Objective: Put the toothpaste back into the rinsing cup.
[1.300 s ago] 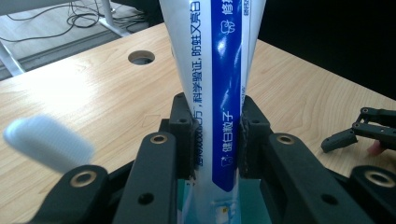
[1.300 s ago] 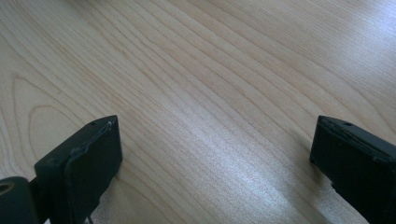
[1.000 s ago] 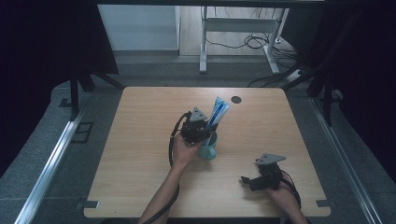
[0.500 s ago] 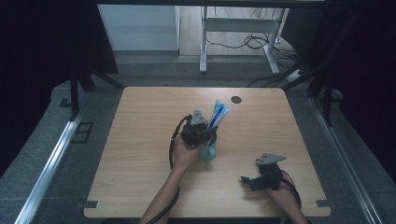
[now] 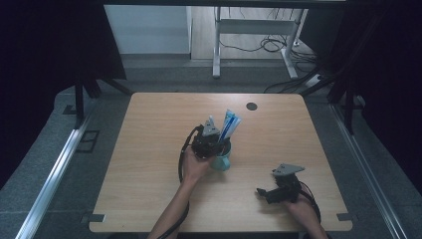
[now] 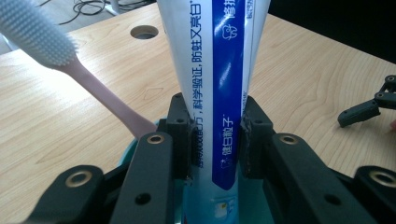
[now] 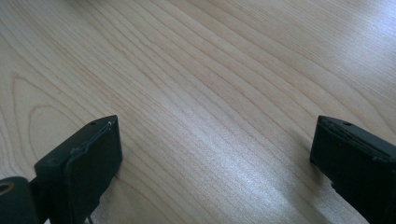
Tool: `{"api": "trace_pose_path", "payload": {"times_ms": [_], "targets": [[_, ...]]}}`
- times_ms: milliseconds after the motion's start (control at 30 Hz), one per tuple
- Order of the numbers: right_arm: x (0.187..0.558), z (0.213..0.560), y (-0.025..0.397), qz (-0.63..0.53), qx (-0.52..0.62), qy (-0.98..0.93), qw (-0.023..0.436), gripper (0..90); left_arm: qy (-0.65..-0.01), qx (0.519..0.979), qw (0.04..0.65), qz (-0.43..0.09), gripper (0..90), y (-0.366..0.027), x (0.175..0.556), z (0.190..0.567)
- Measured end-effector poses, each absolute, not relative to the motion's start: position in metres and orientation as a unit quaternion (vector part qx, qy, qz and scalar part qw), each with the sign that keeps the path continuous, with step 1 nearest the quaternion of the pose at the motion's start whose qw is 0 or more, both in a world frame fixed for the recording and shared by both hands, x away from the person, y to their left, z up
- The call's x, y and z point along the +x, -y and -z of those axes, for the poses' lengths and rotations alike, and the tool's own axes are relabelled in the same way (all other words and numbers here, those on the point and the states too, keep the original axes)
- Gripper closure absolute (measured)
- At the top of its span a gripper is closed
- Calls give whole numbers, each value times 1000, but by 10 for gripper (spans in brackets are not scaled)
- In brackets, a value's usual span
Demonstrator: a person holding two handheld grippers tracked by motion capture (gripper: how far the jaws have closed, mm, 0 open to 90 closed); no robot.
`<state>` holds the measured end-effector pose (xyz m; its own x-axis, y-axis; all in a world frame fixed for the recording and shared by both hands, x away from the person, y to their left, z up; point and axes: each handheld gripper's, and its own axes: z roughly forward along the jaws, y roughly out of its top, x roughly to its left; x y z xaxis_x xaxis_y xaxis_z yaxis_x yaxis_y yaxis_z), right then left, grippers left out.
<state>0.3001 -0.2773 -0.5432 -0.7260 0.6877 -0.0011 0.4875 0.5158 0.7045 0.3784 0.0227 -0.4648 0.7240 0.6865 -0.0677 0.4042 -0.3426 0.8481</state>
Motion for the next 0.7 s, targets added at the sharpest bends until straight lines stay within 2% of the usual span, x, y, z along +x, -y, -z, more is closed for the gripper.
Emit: {"api": "trace_pose_path", "payload": {"times_ms": [700], "targets": [[300,543,277,-354,342,-859,141,20,-349,813,446,-139,673,-23,380,464]]}}
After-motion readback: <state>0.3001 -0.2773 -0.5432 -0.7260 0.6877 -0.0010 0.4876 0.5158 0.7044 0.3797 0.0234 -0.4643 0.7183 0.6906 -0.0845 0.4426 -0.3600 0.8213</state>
